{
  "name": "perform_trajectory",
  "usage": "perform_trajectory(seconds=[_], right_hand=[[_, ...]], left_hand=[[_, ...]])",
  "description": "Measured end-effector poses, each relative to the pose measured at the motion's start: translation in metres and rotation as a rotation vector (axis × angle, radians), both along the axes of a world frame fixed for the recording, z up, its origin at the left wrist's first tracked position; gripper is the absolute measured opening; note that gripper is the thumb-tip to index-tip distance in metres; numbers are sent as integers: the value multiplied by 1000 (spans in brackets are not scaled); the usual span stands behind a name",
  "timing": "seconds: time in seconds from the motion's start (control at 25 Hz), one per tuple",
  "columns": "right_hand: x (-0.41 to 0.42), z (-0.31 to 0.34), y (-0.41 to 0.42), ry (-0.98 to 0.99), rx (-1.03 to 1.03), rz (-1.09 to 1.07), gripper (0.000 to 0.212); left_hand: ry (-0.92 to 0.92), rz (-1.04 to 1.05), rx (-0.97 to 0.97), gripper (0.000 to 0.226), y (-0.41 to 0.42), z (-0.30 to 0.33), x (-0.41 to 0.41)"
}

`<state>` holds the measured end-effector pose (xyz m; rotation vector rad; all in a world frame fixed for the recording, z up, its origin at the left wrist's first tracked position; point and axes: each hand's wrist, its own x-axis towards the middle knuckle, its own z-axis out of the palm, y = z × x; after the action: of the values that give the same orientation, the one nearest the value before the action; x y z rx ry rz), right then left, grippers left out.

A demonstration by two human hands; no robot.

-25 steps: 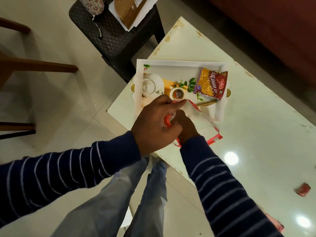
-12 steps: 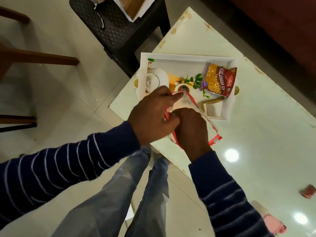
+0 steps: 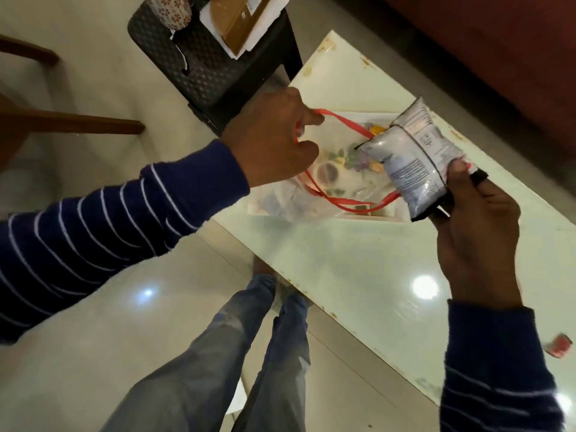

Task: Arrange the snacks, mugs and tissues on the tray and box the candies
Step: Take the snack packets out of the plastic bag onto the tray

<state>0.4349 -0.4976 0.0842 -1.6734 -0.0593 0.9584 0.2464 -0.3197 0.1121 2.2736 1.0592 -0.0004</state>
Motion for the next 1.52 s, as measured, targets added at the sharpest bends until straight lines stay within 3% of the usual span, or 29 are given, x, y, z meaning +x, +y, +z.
perform_trajectory(seconds=[0.08,0.16,0.28,0.4,0.52,0.64,0.8,0.88,0.96,1.12,1.24,1.36,1.52], right_hand=[[12,-17,-1,89,26,-61,19],[19,-37,-3,38,-56,-67,20],[29,-72,-10,-289,-231,3,26],[38,-96,-20,-530,-192,210,27],[40,-105,-26,-793,-140,478,23],[39,-124,-32,-766,-143,569,22],[35,-155,-53,-727,-295,780,27],[32,-162,-65,-729,-328,708,26],[27,-165,-69,-762,-389,629,12],[31,-171,-59,-693,-571,458,36],[33,-178,-47,-559,-550,280,21],[29,-185,-38,-493,-559,252,8],[19,-161,-23,-536,-585,70,17]], left_hand=[[22,-57,63,43,16,11,5],[46,-99,136,44,34,21,9],[56,-106,215,41,54,26,16],[97,-144,272,43,60,17,19],[112,-100,180,46,58,10,20],[53,-61,175,61,48,6,21],[61,-94,237,63,38,-3,20],[58,-105,229,62,34,-11,19],[57,-97,227,61,30,-18,17],[28,-34,239,57,25,-27,17],[4,-23,222,57,19,-29,19],[-4,-29,203,58,11,-28,15],[-30,-67,185,65,-5,-22,10]])
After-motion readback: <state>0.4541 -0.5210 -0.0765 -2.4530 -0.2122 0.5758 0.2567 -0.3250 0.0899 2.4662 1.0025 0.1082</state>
